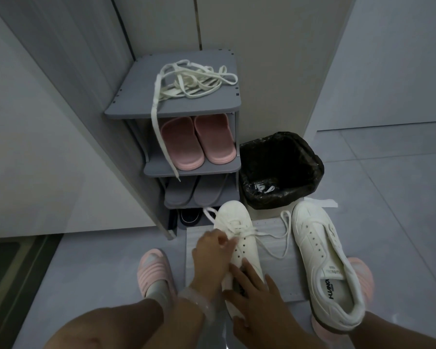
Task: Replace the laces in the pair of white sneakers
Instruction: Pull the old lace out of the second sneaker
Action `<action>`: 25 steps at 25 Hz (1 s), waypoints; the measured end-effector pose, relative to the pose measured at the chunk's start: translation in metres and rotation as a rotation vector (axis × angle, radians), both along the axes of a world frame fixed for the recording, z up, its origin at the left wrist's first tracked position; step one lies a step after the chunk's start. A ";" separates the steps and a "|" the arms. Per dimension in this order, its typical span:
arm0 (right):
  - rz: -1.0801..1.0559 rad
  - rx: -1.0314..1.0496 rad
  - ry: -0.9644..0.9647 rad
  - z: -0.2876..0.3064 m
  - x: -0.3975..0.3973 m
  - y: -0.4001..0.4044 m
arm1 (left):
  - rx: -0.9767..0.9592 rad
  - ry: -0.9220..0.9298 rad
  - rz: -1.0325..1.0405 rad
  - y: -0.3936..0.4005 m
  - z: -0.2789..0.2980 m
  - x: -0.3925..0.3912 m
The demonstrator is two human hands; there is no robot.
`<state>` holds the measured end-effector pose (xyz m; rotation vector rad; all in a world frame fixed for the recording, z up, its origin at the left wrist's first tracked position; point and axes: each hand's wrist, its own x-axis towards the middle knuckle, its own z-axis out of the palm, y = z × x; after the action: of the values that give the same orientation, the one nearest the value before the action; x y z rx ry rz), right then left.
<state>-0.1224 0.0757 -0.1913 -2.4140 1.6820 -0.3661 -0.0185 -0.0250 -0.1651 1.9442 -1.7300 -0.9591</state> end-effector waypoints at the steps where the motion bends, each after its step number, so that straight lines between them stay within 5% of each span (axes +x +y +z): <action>1: -0.009 -0.003 0.001 0.000 0.000 -0.001 | -0.018 -0.042 -0.048 0.005 -0.006 -0.003; 4: 0.004 0.004 0.006 0.001 0.001 0.000 | -0.244 -0.073 -0.032 -0.003 0.007 -0.009; 10: -0.006 0.078 -0.018 0.004 0.000 0.002 | -0.605 0.315 0.426 -0.040 0.079 0.014; 15: 0.042 0.050 -0.067 0.026 -0.006 -0.006 | -0.165 0.171 0.156 -0.027 0.042 0.016; 17: -0.062 0.067 -0.317 0.039 -0.016 -0.028 | -0.018 0.114 0.109 -0.002 0.011 0.015; 19: -0.279 0.096 -0.470 0.046 -0.029 -0.059 | 0.031 0.044 -0.037 0.031 -0.008 0.007; 21: -0.419 0.153 -0.419 0.043 -0.041 -0.086 | 0.014 -0.049 -0.222 0.054 -0.013 -0.001; 25: -0.406 0.423 -0.269 0.031 -0.038 -0.110 | -0.033 -0.031 -0.247 0.059 -0.020 -0.001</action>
<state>-0.1601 -0.0342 -0.1607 -1.6488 1.8869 -0.3285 -0.0194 0.0337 -0.1849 1.7619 -2.0260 -0.9785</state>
